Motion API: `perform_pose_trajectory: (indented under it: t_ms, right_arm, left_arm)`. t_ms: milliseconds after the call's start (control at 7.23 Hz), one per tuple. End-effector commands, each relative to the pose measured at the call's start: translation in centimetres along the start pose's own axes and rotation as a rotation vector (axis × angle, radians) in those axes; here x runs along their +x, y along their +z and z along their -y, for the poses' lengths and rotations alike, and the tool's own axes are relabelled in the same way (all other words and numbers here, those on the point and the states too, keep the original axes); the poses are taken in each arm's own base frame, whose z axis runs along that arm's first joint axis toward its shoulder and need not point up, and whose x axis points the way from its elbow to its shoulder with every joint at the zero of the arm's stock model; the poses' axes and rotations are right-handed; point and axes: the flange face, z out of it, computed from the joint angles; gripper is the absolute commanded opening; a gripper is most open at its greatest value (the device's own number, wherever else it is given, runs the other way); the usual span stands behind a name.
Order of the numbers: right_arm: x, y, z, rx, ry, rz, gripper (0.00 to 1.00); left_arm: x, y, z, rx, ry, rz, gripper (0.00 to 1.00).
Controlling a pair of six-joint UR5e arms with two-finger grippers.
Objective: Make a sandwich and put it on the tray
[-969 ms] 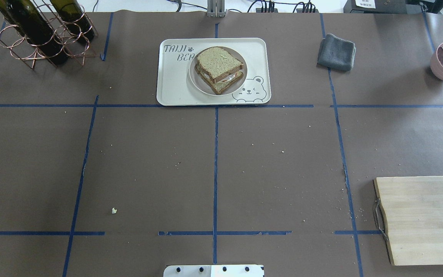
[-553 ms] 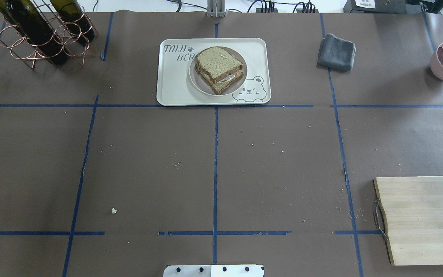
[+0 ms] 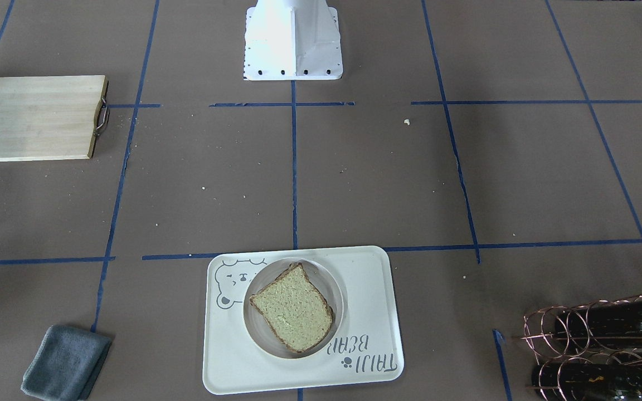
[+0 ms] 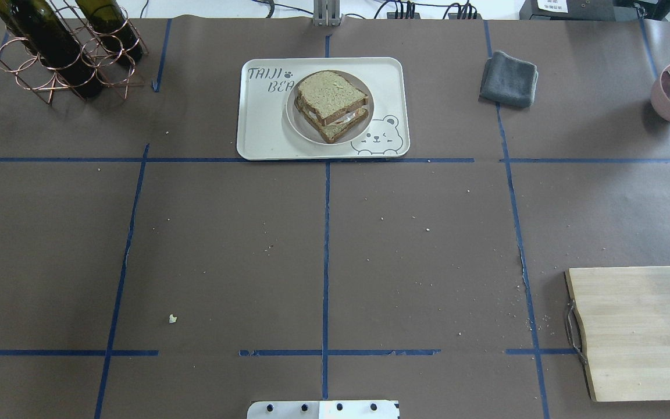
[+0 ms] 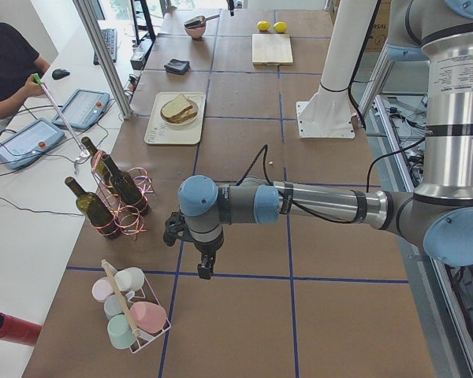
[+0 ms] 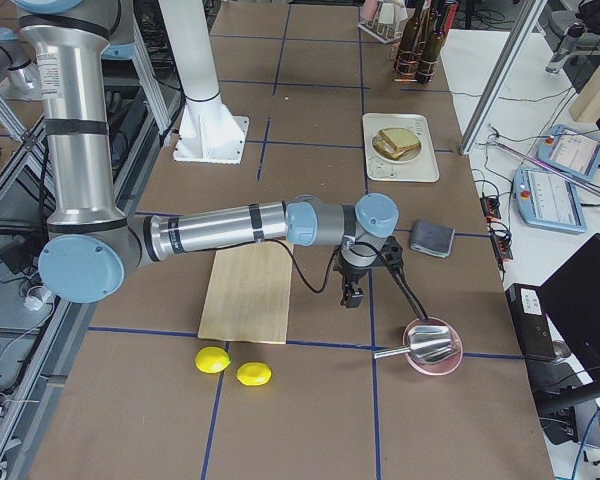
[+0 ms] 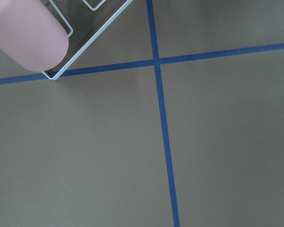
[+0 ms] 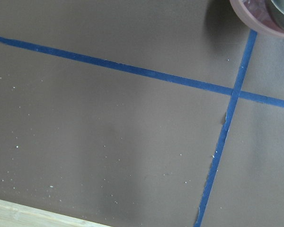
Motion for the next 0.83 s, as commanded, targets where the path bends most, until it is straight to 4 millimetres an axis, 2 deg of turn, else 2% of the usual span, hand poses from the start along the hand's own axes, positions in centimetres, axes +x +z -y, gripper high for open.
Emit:
perform_pose_trajectory:
  t_ms: [0, 692]
  right_arm:
    - [1.74, -0.13, -1.74, 0.011, 0.036, 0.004, 1.0]
    - [2.0, 0.23, -2.45, 0.006, 0.118, 0.018, 1.0]
  left_arm:
    - [-0.07, 0.12, -0.14, -0.004, -0.004, -0.002, 1.0]
    - [-0.11, 0.24, -0.3, -0.006, -0.007, -0.007, 1.0]
